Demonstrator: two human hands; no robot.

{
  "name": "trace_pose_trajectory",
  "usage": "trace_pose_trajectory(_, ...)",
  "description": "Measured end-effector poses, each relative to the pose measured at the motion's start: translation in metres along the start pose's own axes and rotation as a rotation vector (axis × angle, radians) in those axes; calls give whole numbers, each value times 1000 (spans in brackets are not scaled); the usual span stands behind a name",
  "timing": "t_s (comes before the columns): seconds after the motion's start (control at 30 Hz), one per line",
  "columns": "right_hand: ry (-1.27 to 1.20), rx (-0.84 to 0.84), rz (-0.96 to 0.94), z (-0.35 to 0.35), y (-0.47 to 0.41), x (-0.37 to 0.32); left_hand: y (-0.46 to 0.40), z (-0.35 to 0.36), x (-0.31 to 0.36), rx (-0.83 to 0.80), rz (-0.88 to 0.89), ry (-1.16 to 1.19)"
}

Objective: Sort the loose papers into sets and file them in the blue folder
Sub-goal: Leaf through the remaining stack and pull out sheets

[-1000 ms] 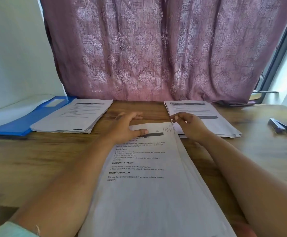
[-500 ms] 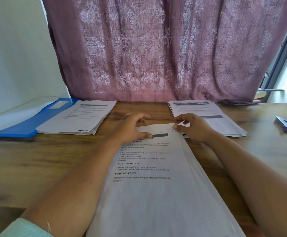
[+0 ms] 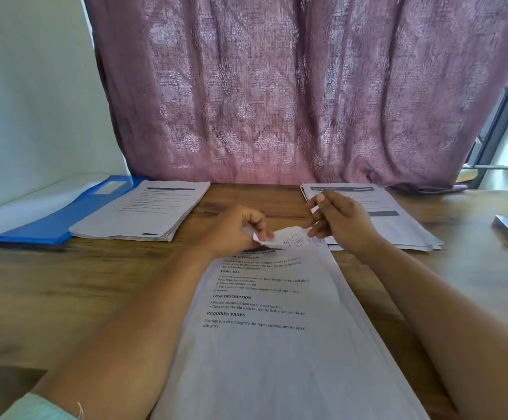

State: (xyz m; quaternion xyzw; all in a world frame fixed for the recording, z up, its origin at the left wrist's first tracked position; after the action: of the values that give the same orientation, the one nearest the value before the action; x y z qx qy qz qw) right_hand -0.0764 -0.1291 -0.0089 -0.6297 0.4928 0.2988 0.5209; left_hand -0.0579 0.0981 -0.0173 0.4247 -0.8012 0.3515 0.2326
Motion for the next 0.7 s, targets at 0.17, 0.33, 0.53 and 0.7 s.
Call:
trace_pose_trajectory(0.17, 302, 22, -8, -7, -5, 12, 1, -9, -1, -31, -41, 76)
trace_pose_trajectory(0.33, 427, -82, 48, -4, -2, 14, 3, -7, 1, -36, -43, 33)
trace_pose_trajectory(0.53, 482, -314, 267, 1, 7, 2, 5, -6, 6, -17, -43, 34)
trace_pose_trajectory(0.7, 421, -298, 184, -6, 7, -4, 5, -5, 3, 72, -164, 100)
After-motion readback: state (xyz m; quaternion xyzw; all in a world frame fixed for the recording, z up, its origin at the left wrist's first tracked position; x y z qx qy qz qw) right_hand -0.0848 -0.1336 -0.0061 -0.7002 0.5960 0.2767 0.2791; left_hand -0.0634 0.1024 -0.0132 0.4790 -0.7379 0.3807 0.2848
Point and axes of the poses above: each hand's wrist, its own y-axis away from the middle knuckle, its own z-axis out of the palm, x = y × z, the point moved 1 cm from there along -y, towards the middle knuckle, and after that the axes turned 5 degrees about x, right-handed, at the moved point
